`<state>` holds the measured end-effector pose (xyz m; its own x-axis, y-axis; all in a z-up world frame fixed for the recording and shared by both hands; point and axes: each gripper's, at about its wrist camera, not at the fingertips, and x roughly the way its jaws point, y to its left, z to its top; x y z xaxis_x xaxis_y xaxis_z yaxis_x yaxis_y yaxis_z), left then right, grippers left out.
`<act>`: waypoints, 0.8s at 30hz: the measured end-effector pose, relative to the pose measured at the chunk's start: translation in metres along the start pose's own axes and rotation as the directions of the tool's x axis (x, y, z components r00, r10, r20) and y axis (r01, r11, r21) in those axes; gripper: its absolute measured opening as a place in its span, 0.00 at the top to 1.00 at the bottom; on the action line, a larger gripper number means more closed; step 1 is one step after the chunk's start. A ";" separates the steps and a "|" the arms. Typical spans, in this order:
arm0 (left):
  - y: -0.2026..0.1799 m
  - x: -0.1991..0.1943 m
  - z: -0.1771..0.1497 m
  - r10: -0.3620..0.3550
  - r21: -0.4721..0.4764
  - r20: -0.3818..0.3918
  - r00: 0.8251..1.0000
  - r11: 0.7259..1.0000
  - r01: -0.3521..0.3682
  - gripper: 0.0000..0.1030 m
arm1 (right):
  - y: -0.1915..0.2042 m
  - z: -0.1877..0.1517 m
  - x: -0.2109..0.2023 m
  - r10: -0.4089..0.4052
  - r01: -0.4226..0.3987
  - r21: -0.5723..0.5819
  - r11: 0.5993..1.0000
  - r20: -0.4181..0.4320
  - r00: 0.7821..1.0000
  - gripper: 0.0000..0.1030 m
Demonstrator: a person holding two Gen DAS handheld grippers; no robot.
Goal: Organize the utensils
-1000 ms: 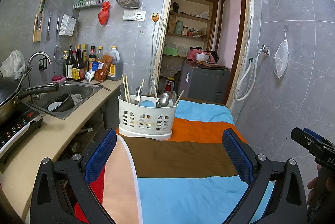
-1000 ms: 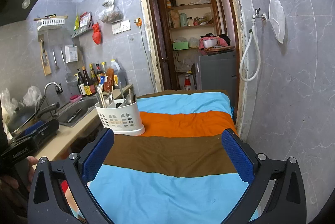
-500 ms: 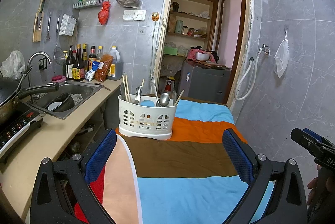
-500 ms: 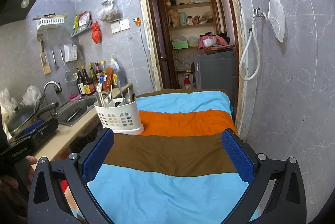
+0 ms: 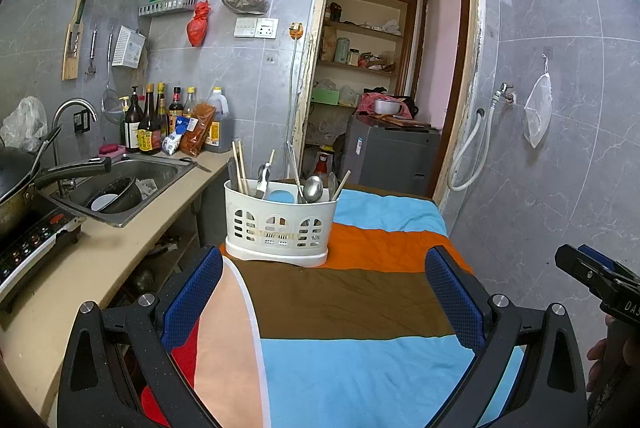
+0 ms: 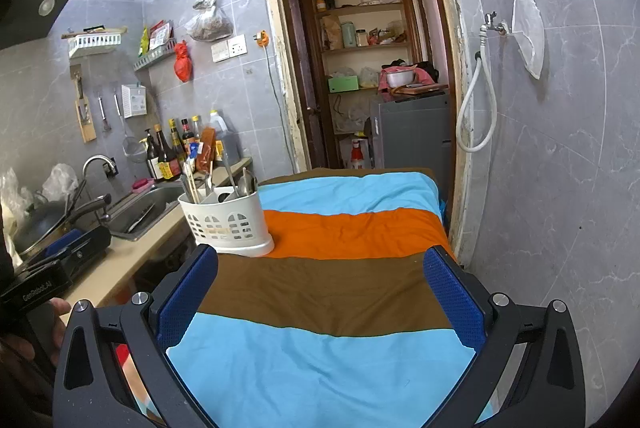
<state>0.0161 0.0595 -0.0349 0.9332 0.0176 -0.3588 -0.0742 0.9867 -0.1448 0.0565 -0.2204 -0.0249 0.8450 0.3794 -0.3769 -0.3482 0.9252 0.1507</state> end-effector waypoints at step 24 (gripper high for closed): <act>-0.007 0.016 0.002 0.024 -0.024 -0.022 0.999 0.999 -0.024 0.04 | -0.019 -0.010 0.002 -0.007 0.007 -0.007 1.000 -0.028 1.000 0.00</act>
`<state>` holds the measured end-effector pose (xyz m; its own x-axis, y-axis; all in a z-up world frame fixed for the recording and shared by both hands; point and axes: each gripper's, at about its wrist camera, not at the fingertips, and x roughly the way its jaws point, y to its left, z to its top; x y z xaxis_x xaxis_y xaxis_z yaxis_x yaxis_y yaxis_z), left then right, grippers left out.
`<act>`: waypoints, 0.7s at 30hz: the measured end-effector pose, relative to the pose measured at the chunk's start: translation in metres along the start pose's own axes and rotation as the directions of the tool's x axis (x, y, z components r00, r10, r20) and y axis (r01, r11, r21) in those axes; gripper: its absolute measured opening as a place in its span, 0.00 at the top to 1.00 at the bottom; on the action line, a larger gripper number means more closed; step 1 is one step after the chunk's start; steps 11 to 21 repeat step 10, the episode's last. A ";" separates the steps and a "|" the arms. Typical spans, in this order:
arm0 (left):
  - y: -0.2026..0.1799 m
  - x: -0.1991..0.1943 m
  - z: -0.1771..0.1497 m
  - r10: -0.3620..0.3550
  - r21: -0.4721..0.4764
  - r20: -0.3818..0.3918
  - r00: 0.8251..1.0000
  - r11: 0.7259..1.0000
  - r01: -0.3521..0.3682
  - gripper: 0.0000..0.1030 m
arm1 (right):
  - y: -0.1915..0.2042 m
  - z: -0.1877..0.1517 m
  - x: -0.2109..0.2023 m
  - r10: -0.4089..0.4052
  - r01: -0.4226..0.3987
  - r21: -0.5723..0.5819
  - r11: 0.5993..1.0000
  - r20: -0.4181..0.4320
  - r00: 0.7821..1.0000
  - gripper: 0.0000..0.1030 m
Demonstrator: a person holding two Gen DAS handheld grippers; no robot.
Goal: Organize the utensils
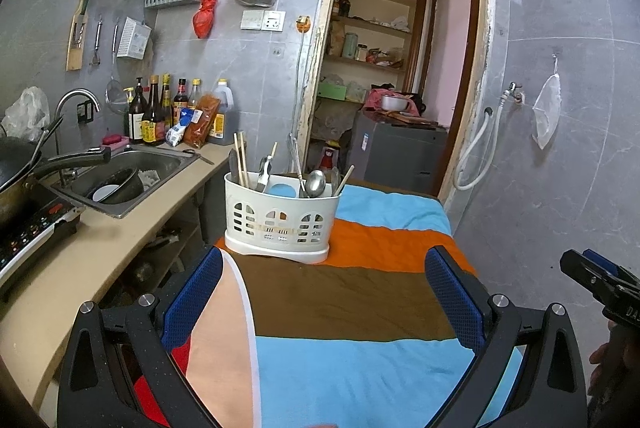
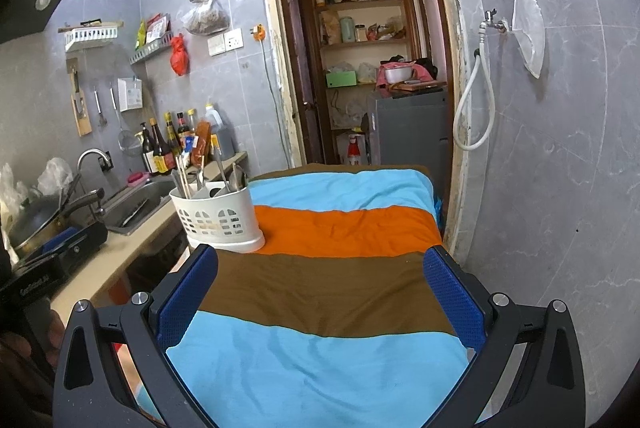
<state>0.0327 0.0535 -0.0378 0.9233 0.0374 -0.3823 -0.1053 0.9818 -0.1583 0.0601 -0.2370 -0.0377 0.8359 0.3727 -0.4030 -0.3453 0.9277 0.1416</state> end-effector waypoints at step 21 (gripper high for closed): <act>0.002 0.012 0.000 0.026 -0.003 -0.021 0.999 1.000 -0.026 0.04 | -0.005 0.009 0.005 0.007 -0.007 0.000 1.000 -0.030 1.000 0.00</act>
